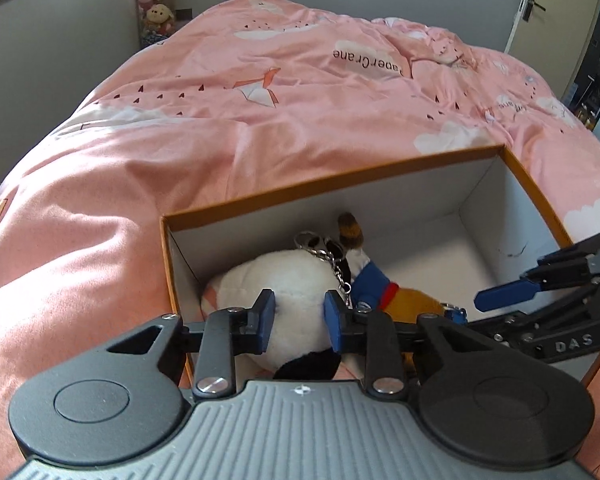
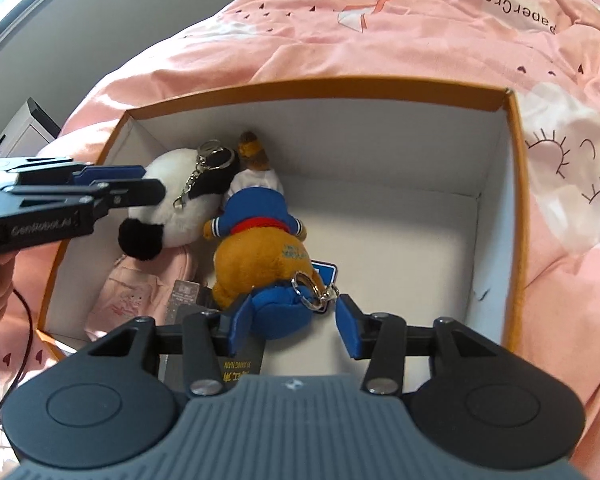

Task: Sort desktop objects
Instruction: 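Lower panda keychain with left tool while right tool lowers duck keychain into box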

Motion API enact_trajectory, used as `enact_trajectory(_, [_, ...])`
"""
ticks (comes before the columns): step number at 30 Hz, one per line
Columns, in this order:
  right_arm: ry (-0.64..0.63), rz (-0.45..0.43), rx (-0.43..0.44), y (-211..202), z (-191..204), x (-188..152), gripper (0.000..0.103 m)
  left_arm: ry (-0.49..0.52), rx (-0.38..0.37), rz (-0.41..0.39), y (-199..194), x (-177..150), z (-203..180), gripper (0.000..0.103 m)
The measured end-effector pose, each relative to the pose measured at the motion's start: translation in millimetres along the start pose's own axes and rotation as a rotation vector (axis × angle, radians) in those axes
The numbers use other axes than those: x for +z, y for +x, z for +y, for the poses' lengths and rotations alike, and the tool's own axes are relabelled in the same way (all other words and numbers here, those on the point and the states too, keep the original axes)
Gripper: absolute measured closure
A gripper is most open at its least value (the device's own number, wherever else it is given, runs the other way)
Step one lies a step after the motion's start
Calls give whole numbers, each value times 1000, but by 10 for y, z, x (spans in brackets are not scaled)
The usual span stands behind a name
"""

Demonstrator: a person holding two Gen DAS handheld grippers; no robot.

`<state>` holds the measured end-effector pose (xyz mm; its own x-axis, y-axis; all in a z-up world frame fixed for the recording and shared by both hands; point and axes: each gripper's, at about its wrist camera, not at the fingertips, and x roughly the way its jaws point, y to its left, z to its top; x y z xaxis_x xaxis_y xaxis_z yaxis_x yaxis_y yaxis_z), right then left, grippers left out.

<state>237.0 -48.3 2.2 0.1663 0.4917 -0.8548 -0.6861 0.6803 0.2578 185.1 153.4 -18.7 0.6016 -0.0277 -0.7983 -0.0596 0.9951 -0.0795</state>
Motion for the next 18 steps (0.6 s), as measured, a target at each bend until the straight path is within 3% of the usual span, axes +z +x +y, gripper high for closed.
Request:
enact_trajectory(3, [39, 10, 19, 88, -10, 4, 57, 16, 8, 17, 36, -43, -27, 73])
enact_trajectory(4, [64, 8, 30, 108, -21, 4, 63, 19, 13, 12, 35, -58, -33, 73])
enact_trajectory(17, [194, -29, 96, 323, 29, 133, 64, 23, 30, 16, -51, -178, -17, 73])
enact_trajectory(18, [196, -28, 102, 333, 47, 141, 70, 18, 27, 18, -65, -186, -7, 73])
